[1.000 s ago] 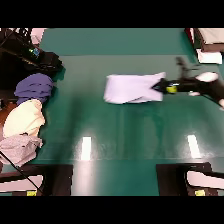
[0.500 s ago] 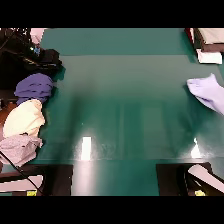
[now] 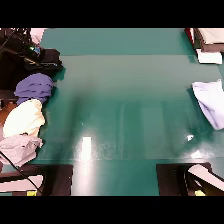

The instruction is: Fold the shirts.

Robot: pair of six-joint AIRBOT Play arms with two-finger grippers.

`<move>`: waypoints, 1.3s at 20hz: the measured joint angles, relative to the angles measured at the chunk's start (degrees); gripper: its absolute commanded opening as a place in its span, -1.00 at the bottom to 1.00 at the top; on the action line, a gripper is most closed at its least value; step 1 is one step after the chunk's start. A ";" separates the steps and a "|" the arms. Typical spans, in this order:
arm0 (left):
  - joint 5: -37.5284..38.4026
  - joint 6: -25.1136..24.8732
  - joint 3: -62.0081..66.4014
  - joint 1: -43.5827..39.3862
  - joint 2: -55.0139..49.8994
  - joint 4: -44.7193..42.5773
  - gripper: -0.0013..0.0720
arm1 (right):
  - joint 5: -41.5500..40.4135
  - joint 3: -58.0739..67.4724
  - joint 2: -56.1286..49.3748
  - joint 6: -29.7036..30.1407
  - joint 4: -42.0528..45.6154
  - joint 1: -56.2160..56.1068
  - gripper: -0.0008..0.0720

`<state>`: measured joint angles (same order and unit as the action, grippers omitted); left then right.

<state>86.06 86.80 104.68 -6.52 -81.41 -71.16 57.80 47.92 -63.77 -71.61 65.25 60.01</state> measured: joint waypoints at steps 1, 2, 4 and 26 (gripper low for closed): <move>-0.02 -0.09 0.00 0.00 -0.02 0.00 -0.90 | 1.92 0.20 0.00 -0.50 2.91 0.70 0.42; 0.00 -0.44 0.00 0.00 0.00 0.02 -0.90 | 3.69 0.63 0.00 -1.29 5.77 1.64 0.42; 0.00 -1.20 0.00 0.00 -0.02 0.02 -0.90 | 8.09 2.25 -0.02 -3.80 11.61 4.13 0.41; -4.11 -3.19 0.00 0.00 -0.02 0.00 -0.90 | 15.41 9.90 4.04 -7.96 -14.32 -59.12 -0.92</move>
<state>81.95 83.61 104.68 -6.52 -81.43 -71.16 73.21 57.82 -59.72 -79.57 50.94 0.89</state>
